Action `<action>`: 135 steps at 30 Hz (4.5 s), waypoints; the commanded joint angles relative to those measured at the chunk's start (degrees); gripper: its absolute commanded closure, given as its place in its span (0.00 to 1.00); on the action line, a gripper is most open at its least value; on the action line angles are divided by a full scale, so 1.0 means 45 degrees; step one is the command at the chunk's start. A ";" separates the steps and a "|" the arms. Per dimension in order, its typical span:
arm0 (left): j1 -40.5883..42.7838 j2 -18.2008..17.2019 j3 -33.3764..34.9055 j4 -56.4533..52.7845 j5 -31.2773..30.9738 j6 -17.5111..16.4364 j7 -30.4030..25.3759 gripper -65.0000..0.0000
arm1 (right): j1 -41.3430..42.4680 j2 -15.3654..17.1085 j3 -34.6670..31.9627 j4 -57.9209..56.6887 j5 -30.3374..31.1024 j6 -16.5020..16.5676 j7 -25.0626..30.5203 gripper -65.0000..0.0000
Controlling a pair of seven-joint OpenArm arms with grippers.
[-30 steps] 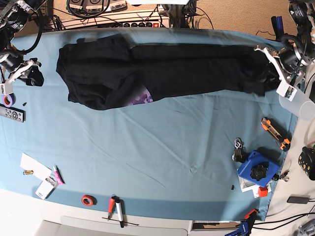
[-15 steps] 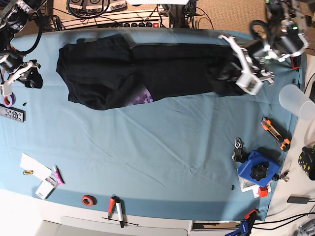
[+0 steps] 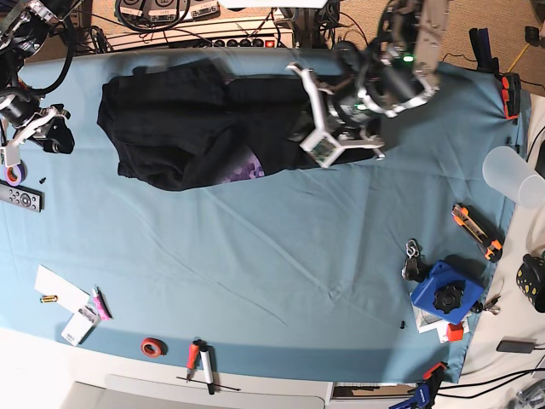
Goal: Layout the t-shirt on the table in an organized manner, then fold the t-shirt properly
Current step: 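Grasp the end of the folded strip with the left gripper, then fold the strip end over toward the right gripper with the left gripper, then grasp the other strip end with the right gripper and fold inward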
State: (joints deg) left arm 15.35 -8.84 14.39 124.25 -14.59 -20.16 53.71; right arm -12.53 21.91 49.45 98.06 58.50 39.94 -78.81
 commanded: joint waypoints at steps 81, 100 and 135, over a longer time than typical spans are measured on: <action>-0.1078 -0.0311 0.1486 -0.0384 0.5435 0.4546 0.0073 0.84 | 0.0287 -0.0850 0.0112 0.0209 -0.0102 0.0013 0.0617 0.69; -0.0097 -0.0146 0.1107 -0.0782 0.1525 0.2827 0.0053 0.84 | 0.0748 -0.0850 0.0112 0.0209 0.0243 0.0013 0.0617 0.69; -0.0170 0.0899 0.4182 -0.0753 0.4435 0.3672 0.0073 0.84 | 0.0811 -0.1025 -0.0151 0.0034 0.1005 0.0013 -0.0266 0.43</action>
State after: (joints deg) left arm 14.85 -5.26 32.99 119.66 5.34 -3.86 55.07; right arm -9.32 16.27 48.66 97.60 61.73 39.94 -81.10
